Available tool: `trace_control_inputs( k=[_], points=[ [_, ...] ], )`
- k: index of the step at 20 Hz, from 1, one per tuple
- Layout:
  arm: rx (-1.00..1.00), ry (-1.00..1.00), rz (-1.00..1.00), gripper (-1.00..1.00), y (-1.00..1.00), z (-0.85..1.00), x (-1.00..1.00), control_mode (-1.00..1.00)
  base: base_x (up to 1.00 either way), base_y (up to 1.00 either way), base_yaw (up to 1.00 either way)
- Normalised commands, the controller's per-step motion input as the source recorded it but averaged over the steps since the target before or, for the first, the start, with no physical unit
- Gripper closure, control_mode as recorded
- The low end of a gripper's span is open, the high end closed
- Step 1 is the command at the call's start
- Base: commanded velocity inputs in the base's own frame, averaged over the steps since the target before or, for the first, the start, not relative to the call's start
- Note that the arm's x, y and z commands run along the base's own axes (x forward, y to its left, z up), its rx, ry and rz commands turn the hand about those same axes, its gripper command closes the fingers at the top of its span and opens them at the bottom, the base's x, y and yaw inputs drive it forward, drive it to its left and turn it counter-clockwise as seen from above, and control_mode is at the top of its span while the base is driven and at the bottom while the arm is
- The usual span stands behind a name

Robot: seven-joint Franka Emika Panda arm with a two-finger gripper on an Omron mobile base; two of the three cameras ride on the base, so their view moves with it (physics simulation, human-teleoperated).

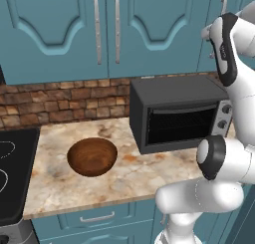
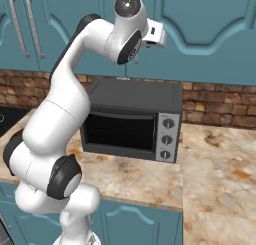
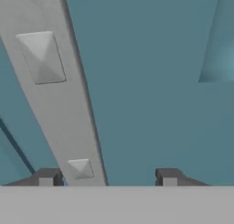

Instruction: Open the cabinet and setup a tea strainer by placing it in the bowl upright.

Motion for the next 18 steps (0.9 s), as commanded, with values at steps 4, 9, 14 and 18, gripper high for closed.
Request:
trace_control_inputs(
  k=[4, 9, 14, 18],
  points=[
    [0.02, -0.09, 0.00, 1.00, 0.00, -0.08, 0.17, -1.00, 0.00, 0.00, 0.00],
    [0.01, -0.05, 0.00, 1.00, -0.01, -0.03, 0.07, -1.00, 0.00, 0.00, 0.00],
    [0.05, -0.12, 0.08, 1.00, -0.52, -0.03, 0.00, -1.00, 0.00, 0.00, 0.00],
    [0.00, -0.10, 0.12, 1.00, -0.35, -0.06, 0.00, -1.00, 0.00, 0.00, 0.00]
  ],
)
